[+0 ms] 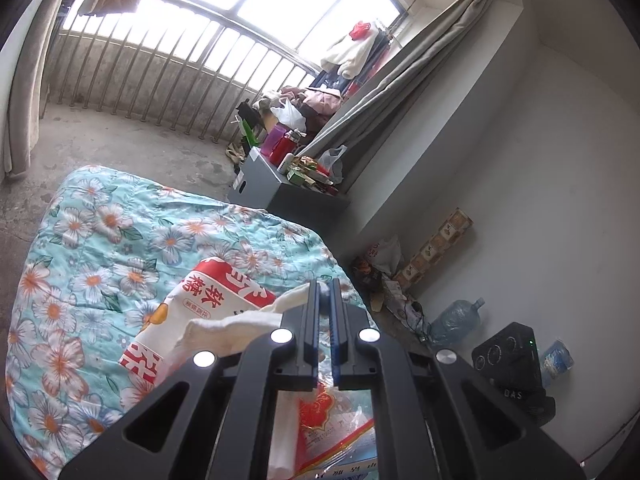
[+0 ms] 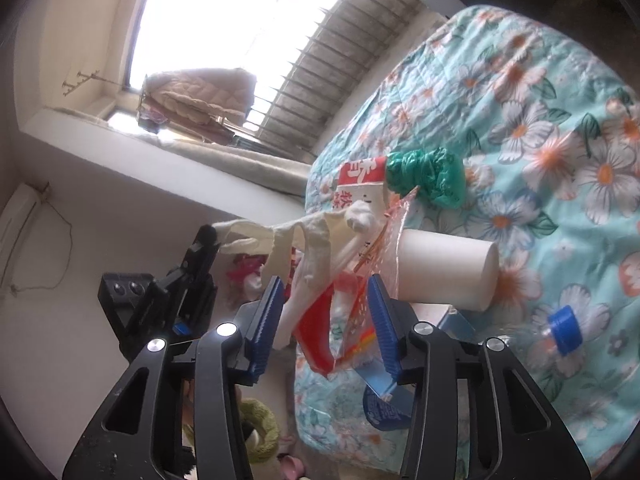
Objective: Collect trash
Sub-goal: 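Grasp and lift the clear red-printed bag with the right tool while the left holds the glove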
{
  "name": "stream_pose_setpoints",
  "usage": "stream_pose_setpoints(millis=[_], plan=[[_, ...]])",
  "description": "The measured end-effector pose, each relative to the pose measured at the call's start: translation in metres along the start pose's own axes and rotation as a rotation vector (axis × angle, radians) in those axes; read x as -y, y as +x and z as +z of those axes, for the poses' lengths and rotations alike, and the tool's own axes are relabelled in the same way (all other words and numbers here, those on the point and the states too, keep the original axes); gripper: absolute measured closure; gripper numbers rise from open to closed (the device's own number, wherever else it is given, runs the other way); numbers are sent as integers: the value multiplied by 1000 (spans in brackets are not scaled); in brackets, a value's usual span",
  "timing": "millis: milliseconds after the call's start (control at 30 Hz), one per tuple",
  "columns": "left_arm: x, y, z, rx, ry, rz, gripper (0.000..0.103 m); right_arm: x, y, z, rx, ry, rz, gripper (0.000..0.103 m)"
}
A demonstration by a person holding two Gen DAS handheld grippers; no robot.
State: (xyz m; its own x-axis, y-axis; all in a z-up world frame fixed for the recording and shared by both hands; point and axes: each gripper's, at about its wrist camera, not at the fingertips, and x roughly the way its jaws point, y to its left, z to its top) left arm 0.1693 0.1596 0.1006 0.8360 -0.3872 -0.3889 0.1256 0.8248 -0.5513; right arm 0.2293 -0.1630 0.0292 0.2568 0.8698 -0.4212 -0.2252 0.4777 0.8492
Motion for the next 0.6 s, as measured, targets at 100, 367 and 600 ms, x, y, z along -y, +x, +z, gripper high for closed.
stream_pose_setpoints(millis=[100, 367, 600], plan=[[-4, 2, -3, -5, -10, 6, 99, 6, 13, 5, -20, 40, -4, 65], [7, -2, 2, 17, -1, -21, 99, 7, 18, 1, -27, 55, -9, 66], [35, -31, 16, 125, 54, -103, 99, 2, 1, -2, -6, 26, 0, 66]])
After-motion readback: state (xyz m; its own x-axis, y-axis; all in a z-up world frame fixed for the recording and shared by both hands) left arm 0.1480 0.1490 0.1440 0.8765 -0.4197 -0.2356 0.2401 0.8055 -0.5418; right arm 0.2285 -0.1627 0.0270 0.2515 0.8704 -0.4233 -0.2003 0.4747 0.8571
